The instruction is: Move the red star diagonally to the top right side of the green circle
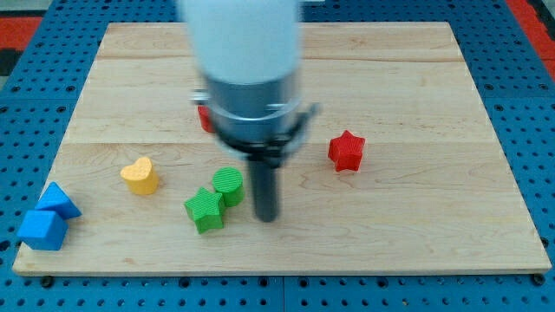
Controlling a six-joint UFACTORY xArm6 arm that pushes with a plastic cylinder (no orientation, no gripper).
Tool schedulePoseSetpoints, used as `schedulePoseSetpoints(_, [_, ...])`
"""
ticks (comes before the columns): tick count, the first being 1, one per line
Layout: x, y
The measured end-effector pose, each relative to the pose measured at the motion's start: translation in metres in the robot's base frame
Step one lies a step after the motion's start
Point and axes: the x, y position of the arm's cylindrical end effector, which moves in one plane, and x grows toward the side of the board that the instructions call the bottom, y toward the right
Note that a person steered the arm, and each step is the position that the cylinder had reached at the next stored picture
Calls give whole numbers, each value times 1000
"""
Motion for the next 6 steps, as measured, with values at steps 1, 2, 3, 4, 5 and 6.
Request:
schedulePoseSetpoints(1, [-7,85])
schedulePoseSetpoints(2, [-43,122])
schedulePoseSetpoints(3, [-101,88])
schedulePoseSetpoints(4, [-130,56])
schedulePoseSetpoints(5, [-130,38])
schedulePoseSetpoints(6, [-136,-17])
